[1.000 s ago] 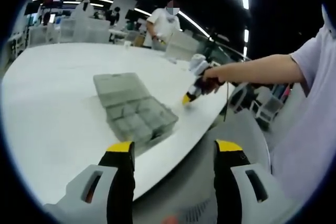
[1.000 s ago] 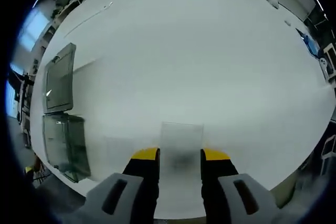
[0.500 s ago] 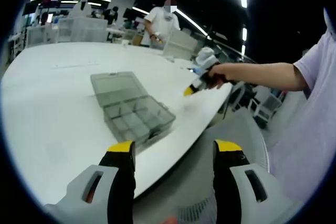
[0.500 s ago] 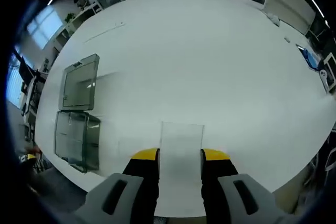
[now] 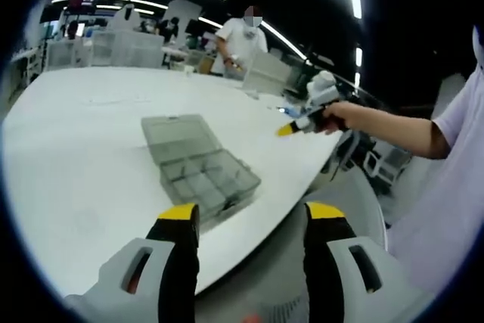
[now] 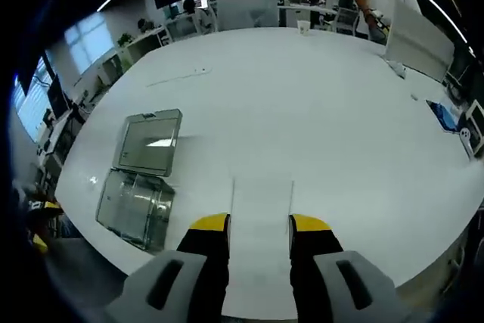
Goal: Insert the divider into the dual guide fixture by aligning both edges with the guide slots and pushing it downward to the bottom, including one-sided entry, uneven engagement, binding, and posture correction.
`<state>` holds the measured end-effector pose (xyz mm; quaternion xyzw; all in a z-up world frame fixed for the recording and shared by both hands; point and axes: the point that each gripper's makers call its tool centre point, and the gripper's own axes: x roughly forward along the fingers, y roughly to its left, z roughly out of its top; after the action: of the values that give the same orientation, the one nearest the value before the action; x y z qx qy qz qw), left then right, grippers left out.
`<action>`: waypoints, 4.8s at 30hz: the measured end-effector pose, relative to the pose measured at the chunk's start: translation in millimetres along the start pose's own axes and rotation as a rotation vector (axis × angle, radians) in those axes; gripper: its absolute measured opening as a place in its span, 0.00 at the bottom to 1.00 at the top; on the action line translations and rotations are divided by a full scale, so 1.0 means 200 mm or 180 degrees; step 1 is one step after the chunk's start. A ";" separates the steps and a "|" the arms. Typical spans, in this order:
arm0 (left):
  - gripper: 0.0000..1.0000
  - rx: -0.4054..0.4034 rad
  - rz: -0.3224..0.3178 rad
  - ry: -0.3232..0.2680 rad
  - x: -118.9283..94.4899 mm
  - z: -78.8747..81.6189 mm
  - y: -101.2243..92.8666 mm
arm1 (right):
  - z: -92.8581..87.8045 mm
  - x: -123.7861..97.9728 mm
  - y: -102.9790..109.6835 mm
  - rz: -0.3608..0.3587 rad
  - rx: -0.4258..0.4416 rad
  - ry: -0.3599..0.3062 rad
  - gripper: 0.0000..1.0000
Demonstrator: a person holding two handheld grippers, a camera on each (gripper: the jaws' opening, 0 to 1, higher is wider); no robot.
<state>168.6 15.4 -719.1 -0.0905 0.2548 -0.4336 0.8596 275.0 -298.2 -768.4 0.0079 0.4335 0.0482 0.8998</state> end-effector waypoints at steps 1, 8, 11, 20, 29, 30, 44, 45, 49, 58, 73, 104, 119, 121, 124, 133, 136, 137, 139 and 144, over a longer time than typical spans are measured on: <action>0.51 0.0000 0.0009 -0.0017 0.00 0.01 0.00 | 0.01 -0.02 0.01 0.0004 -0.0024 -0.0062 0.26; 0.48 0.0035 0.0032 -0.0072 0.02 0.07 -0.01 | 0.09 -0.14 0.09 0.0079 -0.0185 -0.0439 0.26; 0.47 0.0064 0.0024 -0.0085 0.03 0.09 -0.01 | 0.11 -0.19 0.13 0.0120 -0.0222 -0.0589 0.26; 0.47 0.0186 -0.0014 -0.0129 0.10 0.20 -0.05 | 0.12 -0.31 0.27 0.0398 -0.0234 -0.0927 0.26; 0.46 0.0313 -0.0066 -0.0230 0.19 0.36 -0.09 | 0.11 -0.36 0.46 0.0597 -0.0390 -0.1084 0.26; 0.45 0.0318 -0.0072 -0.0236 0.20 0.37 -0.09 | 0.11 -0.37 0.48 0.0614 -0.0404 -0.1094 0.26; 0.28 0.0345 -0.0255 -0.0242 0.36 0.49 -0.19 | 0.14 -0.44 0.88 0.1031 -0.0825 -0.1263 0.26; 0.27 0.0340 -0.0260 -0.0235 0.37 0.50 -0.20 | 0.15 -0.45 0.90 0.1055 -0.0851 -0.1277 0.26; 0.24 0.0316 -0.0281 -0.0234 0.39 0.51 -0.20 | 0.14 -0.45 0.97 0.1114 -0.0951 -0.1285 0.26; 0.11 0.0219 -0.0330 -0.0015 0.41 0.47 -0.19 | 0.11 -0.46 1.07 0.1219 -0.1176 -0.1283 0.26; 0.04 0.0155 -0.0392 0.0150 0.42 0.44 -0.19 | 0.12 -0.47 1.12 0.1218 -0.1356 -0.1309 0.26; 0.00 0.0055 -0.0417 0.0206 0.44 0.37 -0.20 | 0.05 -0.41 1.10 0.1162 -0.1606 -0.1142 0.28; 0.00 0.0128 -0.0301 0.0121 0.39 0.42 -0.09 | 0.05 -0.44 0.95 0.1193 -0.1825 -0.0997 0.20; 0.00 0.0167 -0.0299 0.0120 0.39 0.43 -0.07 | 0.05 -0.45 0.90 0.1160 -0.1979 -0.0969 0.20; 0.00 0.0251 -0.0334 0.0124 0.38 0.43 -0.07 | 0.06 -0.47 0.85 0.1194 -0.2132 -0.0915 0.19; 0.00 0.0512 -0.0464 0.0167 0.38 0.42 -0.09 | 0.13 -0.58 0.68 0.1187 -0.2900 -0.0708 0.16; 0.00 0.0626 -0.0542 0.0207 0.39 0.41 -0.12 | 0.15 -0.62 0.69 0.1292 -0.3141 -0.0638 0.16; 0.00 0.0669 -0.0557 0.0222 0.39 0.41 -0.12 | 0.15 -0.63 0.70 0.1303 -0.3217 -0.0592 0.16; 0.00 0.0768 -0.0593 0.0253 0.40 0.40 -0.14 | 0.17 -0.64 0.72 0.1334 -0.3382 -0.0583 0.15; 0.00 0.0942 -0.0697 0.0331 0.43 0.36 -0.15 | 0.15 -0.60 0.81 0.1490 -0.3616 -0.0474 0.13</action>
<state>226.8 -76.1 -677.1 0.0323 0.2210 -0.5614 0.7968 210.6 -146.5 -646.3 -0.3743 0.2629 0.4669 0.7569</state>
